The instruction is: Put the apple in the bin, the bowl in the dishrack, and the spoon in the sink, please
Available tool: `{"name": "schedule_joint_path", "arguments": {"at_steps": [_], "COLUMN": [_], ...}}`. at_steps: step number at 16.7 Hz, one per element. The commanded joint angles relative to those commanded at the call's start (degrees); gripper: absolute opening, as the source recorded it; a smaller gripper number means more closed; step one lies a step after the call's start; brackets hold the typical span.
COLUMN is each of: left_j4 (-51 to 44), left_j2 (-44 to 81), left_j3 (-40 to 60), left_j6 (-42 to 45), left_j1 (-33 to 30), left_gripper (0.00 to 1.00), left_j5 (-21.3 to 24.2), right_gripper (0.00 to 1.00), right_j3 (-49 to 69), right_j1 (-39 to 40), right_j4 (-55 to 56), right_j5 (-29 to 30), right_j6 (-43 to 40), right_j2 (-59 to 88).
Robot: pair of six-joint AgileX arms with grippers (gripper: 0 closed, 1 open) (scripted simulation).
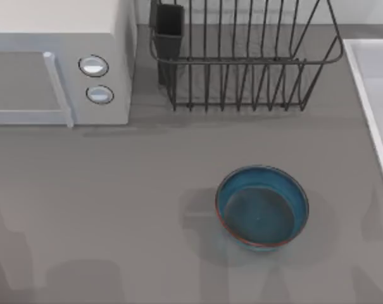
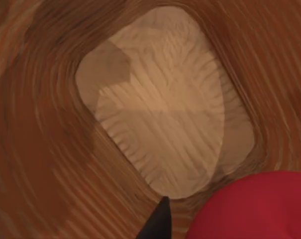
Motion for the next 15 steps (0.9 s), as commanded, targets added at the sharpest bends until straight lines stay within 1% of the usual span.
{"name": "schedule_joint_path", "arguments": {"at_steps": [12, 13, 15], "left_j4": [0.0, 0.0, 0.0], "left_j2": [0.0, 0.0, 0.0], "left_j3": [0.0, 0.0, 0.0], "left_j6": [0.0, 0.0, 0.0], "left_j1": [0.0, 0.0, 0.0], "left_gripper": [0.98, 1.0, 1.0], "left_j5": [0.0, 0.0, 0.0], "right_gripper": [1.0, 1.0, 1.0], "right_j3": [0.0, 0.0, 0.0], "right_j1": [0.0, 0.0, 0.0], "right_j4": [0.0, 0.0, 0.0], "right_j5": [0.0, 0.0, 0.0], "right_j6": [0.0, 0.0, 0.0], "right_j2": [0.0, 0.0, 0.0]}}
